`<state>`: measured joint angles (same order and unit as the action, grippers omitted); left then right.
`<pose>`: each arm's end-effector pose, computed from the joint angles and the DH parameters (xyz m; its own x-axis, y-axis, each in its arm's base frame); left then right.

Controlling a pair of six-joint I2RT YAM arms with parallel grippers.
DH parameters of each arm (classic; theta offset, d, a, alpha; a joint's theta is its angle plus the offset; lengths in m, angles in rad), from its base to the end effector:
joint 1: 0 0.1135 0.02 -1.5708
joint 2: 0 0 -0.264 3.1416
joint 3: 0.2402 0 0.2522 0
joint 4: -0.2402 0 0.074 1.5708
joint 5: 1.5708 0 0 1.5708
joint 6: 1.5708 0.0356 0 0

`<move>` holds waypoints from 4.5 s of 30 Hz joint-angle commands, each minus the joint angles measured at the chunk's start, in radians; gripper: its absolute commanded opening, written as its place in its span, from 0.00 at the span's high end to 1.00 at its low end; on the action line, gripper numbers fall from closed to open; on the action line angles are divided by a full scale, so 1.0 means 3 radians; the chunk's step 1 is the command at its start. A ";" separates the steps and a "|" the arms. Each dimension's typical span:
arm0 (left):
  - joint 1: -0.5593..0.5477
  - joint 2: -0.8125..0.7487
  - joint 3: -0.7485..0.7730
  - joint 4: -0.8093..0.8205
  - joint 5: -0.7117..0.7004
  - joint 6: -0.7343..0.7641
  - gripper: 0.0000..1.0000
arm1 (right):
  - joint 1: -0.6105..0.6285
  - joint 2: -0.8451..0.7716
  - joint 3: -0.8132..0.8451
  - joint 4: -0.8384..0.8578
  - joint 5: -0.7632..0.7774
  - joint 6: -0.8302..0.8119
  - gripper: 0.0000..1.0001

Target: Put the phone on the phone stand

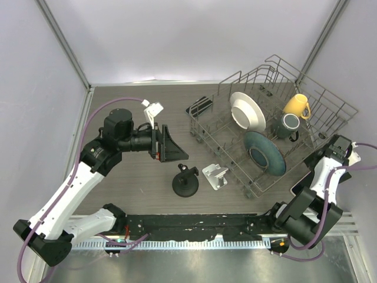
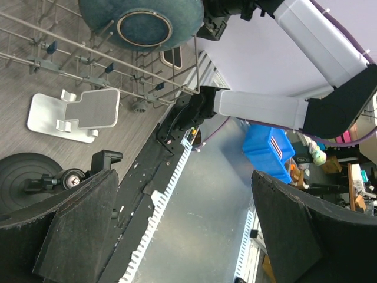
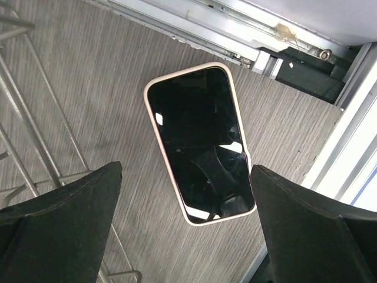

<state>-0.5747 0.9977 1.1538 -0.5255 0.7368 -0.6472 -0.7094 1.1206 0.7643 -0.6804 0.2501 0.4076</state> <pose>0.1575 -0.1305 0.3964 -0.8016 -0.0129 -0.5977 0.5580 0.3425 -0.7558 0.1542 -0.1440 0.2286 -0.3115 0.7736 -0.5518 0.9261 0.3773 0.0062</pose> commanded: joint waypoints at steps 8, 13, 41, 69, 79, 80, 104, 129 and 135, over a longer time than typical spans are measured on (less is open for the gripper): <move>-0.0022 -0.0084 -0.0057 0.0299 0.0187 -0.0093 0.00 | -0.0013 0.0606 0.0075 -0.0008 -0.0164 0.0017 0.04; -0.0017 -0.0099 -0.0057 0.0299 0.0198 -0.0108 0.00 | -0.0008 0.0739 0.0075 0.0018 -0.0348 -0.0055 0.02; -0.0017 -0.0171 -0.0098 0.0366 0.0259 -0.0231 0.00 | -0.0029 0.0990 0.0234 -0.0273 0.0470 0.0288 0.02; -0.0017 -0.0191 0.0107 0.0187 0.0264 -0.0174 0.00 | -0.0274 0.1445 0.0162 -0.0064 0.0199 0.0318 0.02; -0.0012 -0.0288 0.0132 0.0202 0.0188 -0.0210 0.00 | -0.0269 0.1056 -0.0154 0.0340 -0.0025 0.0395 0.04; -0.0012 -0.0309 0.0132 0.0197 0.0177 -0.0210 0.00 | -0.0269 0.1036 -0.0190 0.0386 -0.0046 0.0410 0.04; 0.0029 -0.0447 0.0076 0.0192 0.0106 -0.0190 0.00 | -0.0013 0.1183 -0.0287 0.0555 -0.0184 0.0446 0.13; 0.0054 -0.0468 0.0112 0.0187 0.0136 -0.0195 0.00 | -0.0018 0.0944 -0.0328 0.0576 -0.0113 0.0456 0.70; 0.0054 -0.0478 0.0086 0.0218 0.0167 -0.0220 0.00 | -0.0018 0.0790 -0.0221 0.0361 0.0168 0.0497 1.00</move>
<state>-0.5625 0.8730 1.1557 -0.4847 0.7677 -0.7036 -0.7212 1.3937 0.6895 -0.4637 0.2390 0.5438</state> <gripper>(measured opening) 0.996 0.804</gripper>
